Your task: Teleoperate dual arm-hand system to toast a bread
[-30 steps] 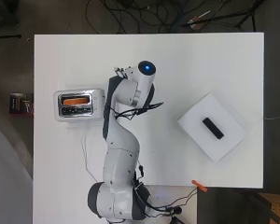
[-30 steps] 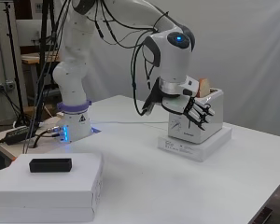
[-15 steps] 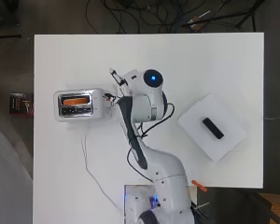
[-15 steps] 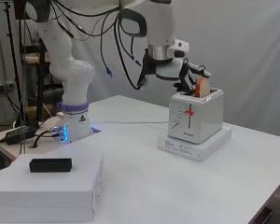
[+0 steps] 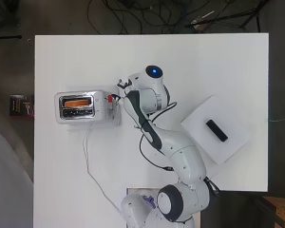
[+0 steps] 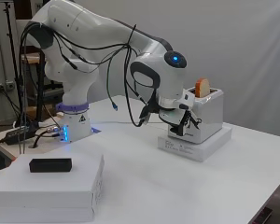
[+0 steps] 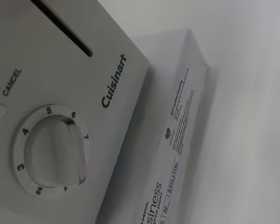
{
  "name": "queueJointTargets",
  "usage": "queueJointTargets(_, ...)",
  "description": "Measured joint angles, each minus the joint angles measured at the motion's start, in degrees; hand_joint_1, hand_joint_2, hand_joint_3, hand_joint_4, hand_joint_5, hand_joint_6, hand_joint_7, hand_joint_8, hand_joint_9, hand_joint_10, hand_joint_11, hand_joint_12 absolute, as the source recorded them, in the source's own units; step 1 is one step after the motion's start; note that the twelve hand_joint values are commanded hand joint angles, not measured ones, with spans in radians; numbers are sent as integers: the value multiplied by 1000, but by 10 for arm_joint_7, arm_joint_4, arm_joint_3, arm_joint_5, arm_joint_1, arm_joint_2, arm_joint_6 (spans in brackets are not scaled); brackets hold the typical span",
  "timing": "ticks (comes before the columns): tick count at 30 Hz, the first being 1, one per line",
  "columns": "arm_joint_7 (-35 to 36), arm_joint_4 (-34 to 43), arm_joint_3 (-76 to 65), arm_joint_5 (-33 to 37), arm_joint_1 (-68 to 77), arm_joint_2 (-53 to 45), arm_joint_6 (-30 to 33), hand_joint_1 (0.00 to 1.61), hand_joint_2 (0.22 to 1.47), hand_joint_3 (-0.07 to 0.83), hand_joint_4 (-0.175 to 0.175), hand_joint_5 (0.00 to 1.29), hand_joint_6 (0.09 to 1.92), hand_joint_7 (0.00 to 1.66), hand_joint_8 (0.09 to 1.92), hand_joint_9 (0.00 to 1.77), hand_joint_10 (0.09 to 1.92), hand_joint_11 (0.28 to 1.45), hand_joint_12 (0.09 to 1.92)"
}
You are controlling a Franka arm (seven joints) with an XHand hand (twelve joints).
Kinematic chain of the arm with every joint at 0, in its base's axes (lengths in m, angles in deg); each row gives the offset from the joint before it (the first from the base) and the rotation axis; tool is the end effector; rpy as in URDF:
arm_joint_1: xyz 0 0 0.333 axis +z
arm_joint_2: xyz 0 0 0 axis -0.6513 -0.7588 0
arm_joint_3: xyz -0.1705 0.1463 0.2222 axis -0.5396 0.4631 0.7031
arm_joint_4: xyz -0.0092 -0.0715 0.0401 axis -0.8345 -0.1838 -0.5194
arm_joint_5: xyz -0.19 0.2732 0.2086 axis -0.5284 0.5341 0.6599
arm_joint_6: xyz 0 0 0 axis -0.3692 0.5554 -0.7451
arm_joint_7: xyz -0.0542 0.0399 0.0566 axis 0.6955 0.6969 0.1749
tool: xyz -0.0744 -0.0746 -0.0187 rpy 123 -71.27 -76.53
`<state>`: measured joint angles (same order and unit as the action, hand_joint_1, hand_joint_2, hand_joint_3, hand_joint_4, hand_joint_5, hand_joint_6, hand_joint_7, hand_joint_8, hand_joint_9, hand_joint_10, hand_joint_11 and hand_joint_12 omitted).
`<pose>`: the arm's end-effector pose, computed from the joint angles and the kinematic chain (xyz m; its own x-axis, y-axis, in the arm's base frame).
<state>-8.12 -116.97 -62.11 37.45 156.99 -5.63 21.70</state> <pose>0.5598 0.0118 0.3086 0.3238 0.9266 0.1914 0.8700 -0.2120 -0.4452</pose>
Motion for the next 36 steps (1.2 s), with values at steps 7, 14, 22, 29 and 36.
queueJointTargets(7,-26,26,-11,-18,29,21,-10,177,1166,-4,-65,566,87,1422,1920,1753,1920,1433,1838)
queueJointTargets(14,-11,100,-39,-33,85,72,-62,175,1103,-3,-79,632,87,1341,1920,1679,1920,1351,1853)
queueJointTargets(22,9,123,-44,-52,111,90,-92,137,1075,-3,-12,806,87,1361,1920,1660,1920,1342,1875)
queueJointTargets(29,5,124,-33,-75,91,89,-96,209,1079,0,-104,591,87,1418,1920,1726,1920,1403,1869)
queueJointTargets(36,1,95,-15,-68,59,87,-94,244,1090,1,-113,599,87,1416,1920,1757,1920,1428,1823)
